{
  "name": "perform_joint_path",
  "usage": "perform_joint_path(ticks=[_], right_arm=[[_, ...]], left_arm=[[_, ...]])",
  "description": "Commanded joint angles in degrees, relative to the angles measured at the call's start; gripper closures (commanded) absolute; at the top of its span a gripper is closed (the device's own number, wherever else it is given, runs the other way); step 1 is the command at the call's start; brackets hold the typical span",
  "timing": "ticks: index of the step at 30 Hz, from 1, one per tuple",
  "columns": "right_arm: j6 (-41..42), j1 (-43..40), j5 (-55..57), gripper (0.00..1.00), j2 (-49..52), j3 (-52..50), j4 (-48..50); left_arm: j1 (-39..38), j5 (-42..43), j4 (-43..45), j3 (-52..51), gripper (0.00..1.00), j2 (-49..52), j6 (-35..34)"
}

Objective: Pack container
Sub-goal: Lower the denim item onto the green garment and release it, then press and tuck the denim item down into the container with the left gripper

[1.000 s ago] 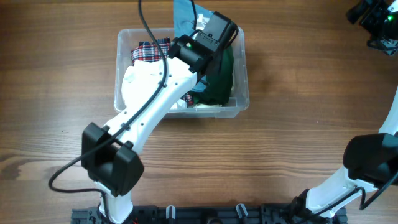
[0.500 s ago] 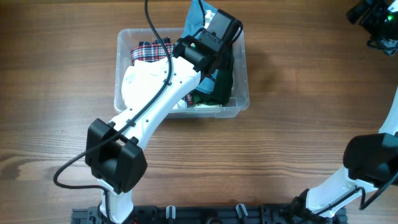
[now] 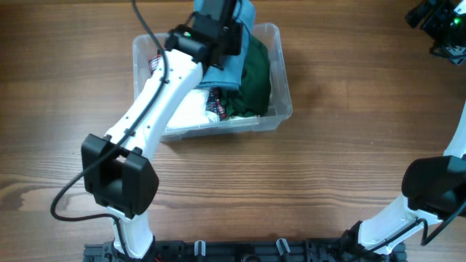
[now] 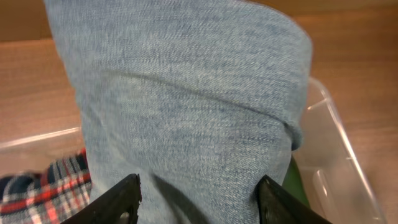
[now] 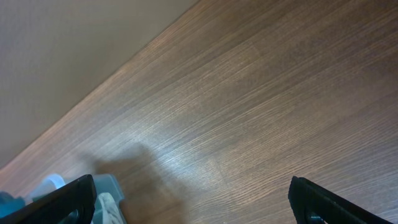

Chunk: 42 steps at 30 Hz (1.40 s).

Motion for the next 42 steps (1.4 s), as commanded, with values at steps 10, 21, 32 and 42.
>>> perform_joint_path(ticks=[10, 21, 32, 42], right_arm=[[0.39, 0.02, 0.55, 0.0, 0.96, 0.11, 0.13], [0.42, 0.02, 0.55, 0.0, 0.96, 0.11, 0.15], [0.42, 0.02, 0.55, 0.0, 0.96, 0.11, 0.13], [0.42, 0.02, 0.55, 0.0, 0.96, 0.11, 0.15]], left_arm=[[-5.77, 8.52, 1.25, 1.27, 0.47, 0.35, 1.6], [-1.29, -4.0, 3.3, 1.27, 0.44, 0.94, 8.55], [3.98, -1.4, 1.31, 1.27, 0.49, 7.37, 10.56], [2.47, 8.57, -11.96, 1.16, 0.55, 8.85, 10.08]])
